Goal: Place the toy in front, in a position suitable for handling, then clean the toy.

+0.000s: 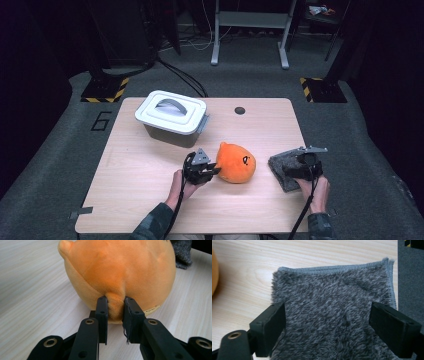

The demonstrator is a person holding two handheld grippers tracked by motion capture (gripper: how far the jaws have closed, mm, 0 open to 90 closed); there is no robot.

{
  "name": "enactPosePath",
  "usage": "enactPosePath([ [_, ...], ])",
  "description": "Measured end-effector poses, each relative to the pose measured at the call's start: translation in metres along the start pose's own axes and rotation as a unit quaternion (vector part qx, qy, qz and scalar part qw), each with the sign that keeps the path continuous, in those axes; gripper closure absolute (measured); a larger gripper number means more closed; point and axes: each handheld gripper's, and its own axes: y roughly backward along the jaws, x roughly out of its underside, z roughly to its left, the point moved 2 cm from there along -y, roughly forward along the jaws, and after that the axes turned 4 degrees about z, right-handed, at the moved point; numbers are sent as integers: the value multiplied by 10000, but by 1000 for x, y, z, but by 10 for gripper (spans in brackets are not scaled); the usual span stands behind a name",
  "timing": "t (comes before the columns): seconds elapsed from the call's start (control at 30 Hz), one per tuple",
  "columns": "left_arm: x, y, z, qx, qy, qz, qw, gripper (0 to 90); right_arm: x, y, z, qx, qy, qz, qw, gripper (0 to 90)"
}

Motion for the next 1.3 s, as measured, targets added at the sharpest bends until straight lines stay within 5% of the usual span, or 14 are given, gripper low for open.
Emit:
enactPosePath([
  [0.23,-2,0,-4,-62,-107,-23,9999,778,0,-19,-5,12,-100,365,9993,84],
  [0.4,0,0,-4,-35,-165,-44,9998,785,4,-27,-6,1,-188,536,9984,143],
  [0.57,3,0,-4,-19,-85,-95,9999,785,5,-28,-5,76,-235,464,9986,218],
  [0.77,3,0,-6,-29,-76,-132,9999,786,8,-23,-7,69,-281,228,9993,567],
  [0.87,2,1,-6,-49,-100,-140,9998,788,9,-21,-7,26,-321,169,9993,667],
  [1.17,2,1,-9,-97,-149,-201,9996,789,9,-10,-11,-374,-410,-174,9983,740],
  [1.3,1,2,-10,-80,-177,-187,9996,789,1,8,-3,-638,-375,-428,9963,740],
])
